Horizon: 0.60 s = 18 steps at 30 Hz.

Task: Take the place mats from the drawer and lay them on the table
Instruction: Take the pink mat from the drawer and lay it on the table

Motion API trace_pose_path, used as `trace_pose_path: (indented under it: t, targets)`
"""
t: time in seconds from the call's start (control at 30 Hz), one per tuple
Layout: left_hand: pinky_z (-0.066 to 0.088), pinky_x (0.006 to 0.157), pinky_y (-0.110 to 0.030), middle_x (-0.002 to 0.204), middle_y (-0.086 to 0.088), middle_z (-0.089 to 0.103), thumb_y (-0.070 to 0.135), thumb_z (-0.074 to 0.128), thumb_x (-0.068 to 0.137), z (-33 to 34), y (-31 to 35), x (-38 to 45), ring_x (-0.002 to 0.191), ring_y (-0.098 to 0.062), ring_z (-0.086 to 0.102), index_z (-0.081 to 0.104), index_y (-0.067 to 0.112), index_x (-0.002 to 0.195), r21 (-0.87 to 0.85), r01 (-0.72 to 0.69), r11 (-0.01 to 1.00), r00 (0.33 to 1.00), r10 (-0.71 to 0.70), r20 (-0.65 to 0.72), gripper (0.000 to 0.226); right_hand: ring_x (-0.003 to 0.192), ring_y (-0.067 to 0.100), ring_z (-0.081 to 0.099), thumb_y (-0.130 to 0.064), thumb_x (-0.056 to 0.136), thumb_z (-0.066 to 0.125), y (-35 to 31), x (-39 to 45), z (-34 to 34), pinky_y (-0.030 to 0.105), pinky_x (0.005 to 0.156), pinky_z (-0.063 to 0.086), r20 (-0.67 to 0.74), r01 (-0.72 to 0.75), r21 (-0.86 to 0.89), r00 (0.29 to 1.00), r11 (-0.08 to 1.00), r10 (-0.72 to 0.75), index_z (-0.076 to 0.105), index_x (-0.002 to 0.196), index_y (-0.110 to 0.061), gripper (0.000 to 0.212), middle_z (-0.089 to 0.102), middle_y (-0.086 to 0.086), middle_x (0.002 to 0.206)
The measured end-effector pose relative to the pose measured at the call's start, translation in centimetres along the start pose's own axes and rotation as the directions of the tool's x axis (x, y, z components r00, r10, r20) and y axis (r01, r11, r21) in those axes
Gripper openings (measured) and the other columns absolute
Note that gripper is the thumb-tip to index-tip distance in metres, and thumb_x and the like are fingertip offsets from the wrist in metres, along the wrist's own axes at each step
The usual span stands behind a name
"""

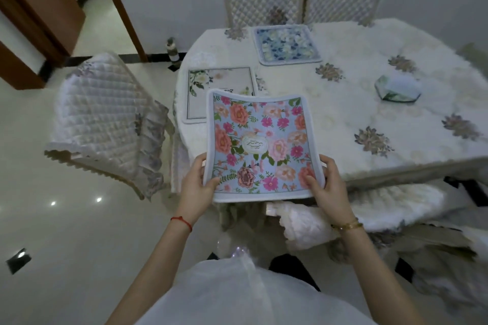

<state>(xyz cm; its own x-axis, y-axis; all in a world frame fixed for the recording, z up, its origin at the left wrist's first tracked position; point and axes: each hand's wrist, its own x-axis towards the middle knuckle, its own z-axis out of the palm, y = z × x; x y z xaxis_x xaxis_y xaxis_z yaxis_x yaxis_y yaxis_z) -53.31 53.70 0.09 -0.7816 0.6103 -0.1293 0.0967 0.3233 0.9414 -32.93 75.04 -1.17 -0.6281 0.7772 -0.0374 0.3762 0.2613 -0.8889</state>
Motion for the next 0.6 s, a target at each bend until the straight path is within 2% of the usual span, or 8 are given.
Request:
trace_pose_path:
  t: [0.07,0.1,0.17,0.3,0.47,0.6]
  targets:
    - [0.054,0.086,-0.018,0.112,0.007,0.061,-0.001,0.058,0.089,3.0,0.8,1.9,0.097,0.002,0.061,0.043,0.019,0.132,0.009,0.009,1.000,1.000,-0.009,0.013,0.049,0.092,0.007,0.065,-0.022,0.090,0.064,1.2,2.0,-2.1,0.021,0.075,0.056,-0.022,-0.025,-0.043,0.999,0.999,0.024,0.040,0.128,-0.022,0.045,0.064,-0.001,0.111]
    - [0.055,0.086,-0.020,0.112,0.005,0.061,0.000,0.058,0.090,4.6,1.1,2.8,0.096,0.000,0.061,0.043,0.020,0.132,0.012,0.014,1.000,1.000,-0.014,0.020,0.049,0.090,0.008,0.064,-0.022,0.089,0.064,1.9,3.0,-3.3,0.020,0.075,0.055,-0.026,-0.038,-0.062,0.999,0.997,0.036,0.040,0.129,-0.021,0.046,0.064,-0.001,0.109]
    - [0.055,0.084,-0.024,0.110,0.004,0.061,0.001,0.057,0.090,8.0,1.9,4.4,0.095,-0.007,0.063,0.043,0.022,0.131,0.027,0.028,0.999,0.999,-0.028,0.018,0.048,0.090,0.013,0.064,-0.023,0.088,0.066,3.5,5.2,-5.8,0.028,0.077,0.054,-0.019,-0.052,-0.113,0.999,0.992,0.050,0.040,0.130,-0.018,0.049,0.064,0.000,0.107]
    - [0.056,0.085,-0.032,0.109,0.000,0.061,0.001,0.057,0.090,15.0,3.0,7.2,0.095,-0.013,0.062,0.044,0.019,0.132,0.026,0.102,0.994,0.995,-0.102,-0.006,0.048,0.090,0.015,0.065,-0.021,0.087,0.067,7.3,9.9,-10.7,0.032,0.081,0.053,0.024,-0.058,-0.195,0.998,0.979,0.064,0.041,0.130,-0.016,0.050,0.067,0.005,0.109]
    - [0.055,0.088,-0.033,0.110,-0.002,0.061,-0.004,0.057,0.087,21.8,3.4,9.9,0.097,-0.016,0.061,0.047,0.018,0.130,0.033,0.149,0.988,0.988,-0.147,-0.047,0.049,0.094,0.017,0.061,-0.015,0.088,0.065,11.1,15.1,-14.4,0.040,0.086,0.054,0.088,-0.071,-0.182,0.992,0.981,0.089,0.042,0.128,-0.013,0.046,0.060,0.001,0.108]
    - [0.056,0.088,-0.044,0.116,-0.007,0.063,0.001,0.061,0.086,24.6,2.5,11.7,0.099,-0.022,0.063,0.047,0.023,0.131,0.063,0.189,0.980,0.981,-0.186,-0.047,0.052,0.101,0.026,0.062,-0.010,0.089,0.063,13.6,18.1,-15.2,0.042,0.088,0.053,0.136,-0.079,-0.205,0.985,0.976,0.108,0.040,0.131,-0.008,0.048,0.060,0.011,0.116]
